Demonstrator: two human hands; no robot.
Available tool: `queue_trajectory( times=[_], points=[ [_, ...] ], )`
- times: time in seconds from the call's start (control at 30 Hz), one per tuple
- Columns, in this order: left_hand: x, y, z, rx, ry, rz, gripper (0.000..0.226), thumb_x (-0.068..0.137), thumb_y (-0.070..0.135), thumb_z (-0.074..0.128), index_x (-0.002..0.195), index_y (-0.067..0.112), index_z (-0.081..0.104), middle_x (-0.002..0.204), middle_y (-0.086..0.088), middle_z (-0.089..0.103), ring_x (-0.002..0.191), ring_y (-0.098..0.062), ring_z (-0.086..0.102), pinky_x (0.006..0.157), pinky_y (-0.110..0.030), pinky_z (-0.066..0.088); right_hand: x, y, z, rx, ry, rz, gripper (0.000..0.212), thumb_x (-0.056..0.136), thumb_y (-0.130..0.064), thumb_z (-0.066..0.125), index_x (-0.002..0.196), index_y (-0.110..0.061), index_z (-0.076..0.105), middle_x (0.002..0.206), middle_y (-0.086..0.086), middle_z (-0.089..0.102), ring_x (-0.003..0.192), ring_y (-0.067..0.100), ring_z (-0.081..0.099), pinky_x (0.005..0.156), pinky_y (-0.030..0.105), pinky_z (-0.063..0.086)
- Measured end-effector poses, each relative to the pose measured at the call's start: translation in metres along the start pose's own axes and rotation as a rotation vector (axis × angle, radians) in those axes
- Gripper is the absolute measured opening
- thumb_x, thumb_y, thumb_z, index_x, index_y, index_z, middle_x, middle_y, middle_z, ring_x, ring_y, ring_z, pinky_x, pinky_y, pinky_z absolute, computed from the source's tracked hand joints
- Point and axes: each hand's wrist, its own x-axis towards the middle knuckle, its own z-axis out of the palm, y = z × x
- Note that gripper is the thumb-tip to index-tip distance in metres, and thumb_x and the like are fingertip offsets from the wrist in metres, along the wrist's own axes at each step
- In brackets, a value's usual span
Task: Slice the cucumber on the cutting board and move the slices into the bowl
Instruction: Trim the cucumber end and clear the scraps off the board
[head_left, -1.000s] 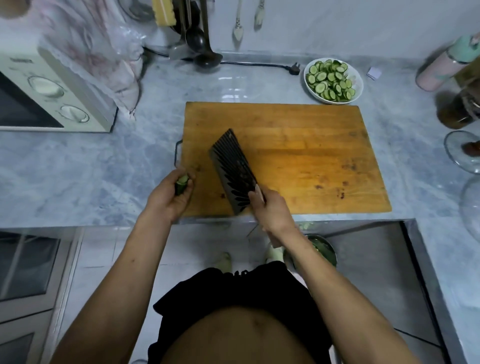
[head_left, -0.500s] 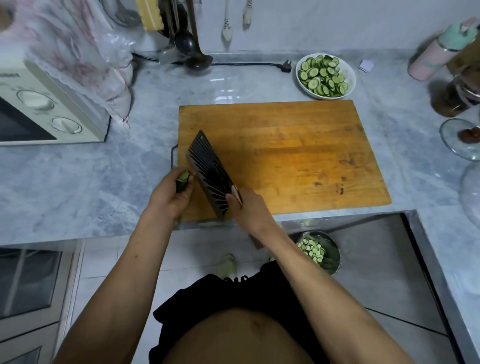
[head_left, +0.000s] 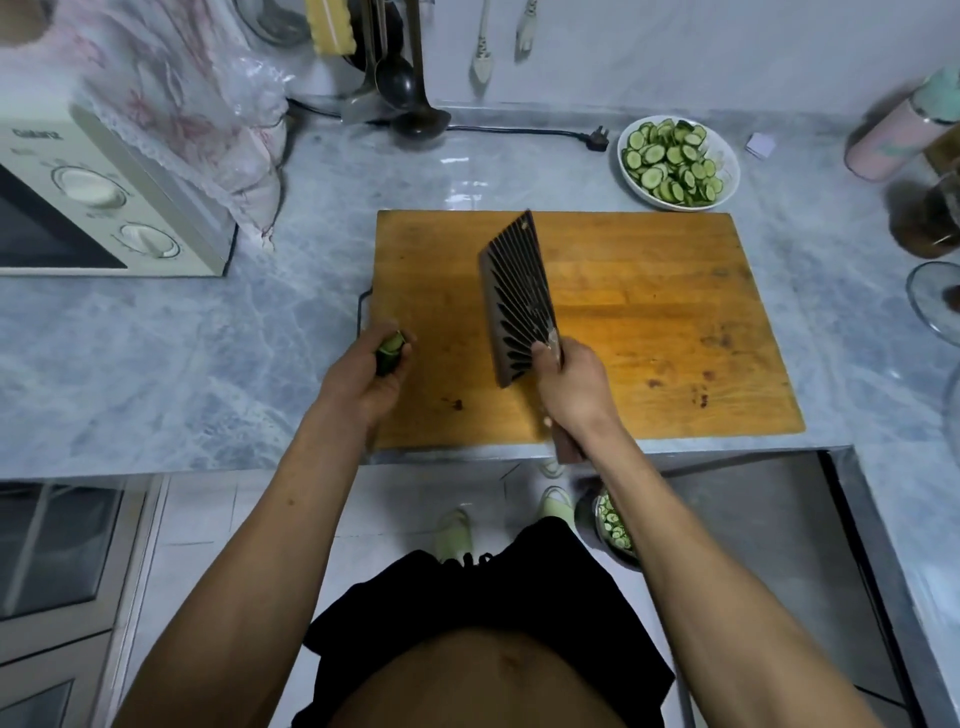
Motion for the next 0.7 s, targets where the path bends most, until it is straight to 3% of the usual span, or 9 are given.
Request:
queue_trajectory(
  times=[0.07, 0.17, 0.27, 0.4, 0.53, 0.7],
  points=[
    [0.002, 0.001, -0.003, -0.016, 0.023, -0.003, 0.015, 0.089, 0.006, 0.067, 0.103, 0.002, 0.061, 0.102, -0.017, 0.062, 0.079, -0.02, 0.064, 0.057, -0.02, 0.055, 0.013, -0.024, 0.021, 0.032, -0.059, -0.038, 0.035, 0.104, -0.025, 0.046, 0.069, -0.021, 0.045, 0.064, -0.005, 0.048, 0.053, 0.007, 0.045, 0.042, 0.014, 0.032],
    [0.003, 0.005, -0.008, -0.03, 0.056, 0.0, 0.018, 0.09, 0.007, 0.066, 0.106, 0.001, 0.061, 0.107, -0.019, 0.062, 0.077, -0.019, 0.065, 0.057, -0.019, 0.055, 0.033, -0.052, 0.049, 0.014, -0.105, -0.079, 0.04, 0.105, -0.024, 0.044, 0.066, -0.015, 0.045, 0.062, -0.001, 0.047, 0.051, 0.01, 0.044, 0.044, 0.023, 0.033],
    [0.004, 0.008, -0.008, -0.048, 0.074, -0.002, 0.007, 0.092, 0.007, 0.063, 0.093, 0.001, 0.061, 0.091, -0.016, 0.063, 0.069, -0.017, 0.065, 0.058, -0.018, 0.055, 0.05, -0.066, 0.066, -0.047, -0.138, -0.082, 0.033, 0.105, -0.027, 0.043, 0.081, -0.005, 0.05, 0.067, 0.001, 0.047, 0.055, 0.01, 0.042, 0.039, 0.021, 0.029],
    [0.007, 0.007, -0.003, -0.049, 0.067, -0.022, 0.006, 0.091, 0.006, 0.065, 0.095, 0.003, 0.062, 0.095, -0.015, 0.062, 0.077, -0.019, 0.064, 0.056, -0.02, 0.056, 0.057, -0.061, 0.072, -0.088, -0.153, -0.064, 0.03, 0.105, -0.029, 0.042, 0.091, -0.004, 0.05, 0.077, 0.005, 0.05, 0.064, 0.017, 0.046, 0.039, 0.018, 0.027],
    [0.009, 0.002, 0.013, -0.01, 0.034, -0.046, 0.005, 0.092, 0.006, 0.063, 0.093, 0.002, 0.06, 0.086, -0.014, 0.062, 0.075, -0.019, 0.063, 0.057, -0.019, 0.056, 0.042, -0.033, 0.052, 0.025, -0.052, 0.001, 0.022, 0.105, -0.024, 0.045, 0.092, -0.008, 0.053, 0.076, -0.001, 0.051, 0.063, 0.008, 0.044, 0.047, 0.023, 0.028],
    [0.016, -0.007, 0.033, 0.05, -0.044, -0.09, 0.005, 0.093, 0.006, 0.062, 0.092, 0.004, 0.057, 0.088, -0.013, 0.06, 0.076, -0.017, 0.062, 0.056, -0.018, 0.055, 0.028, 0.022, -0.001, -0.002, 0.149, 0.098, 0.025, 0.104, -0.024, 0.047, 0.085, -0.007, 0.052, 0.068, 0.0, 0.05, 0.065, 0.021, 0.047, 0.056, 0.029, 0.024]
  ],
)
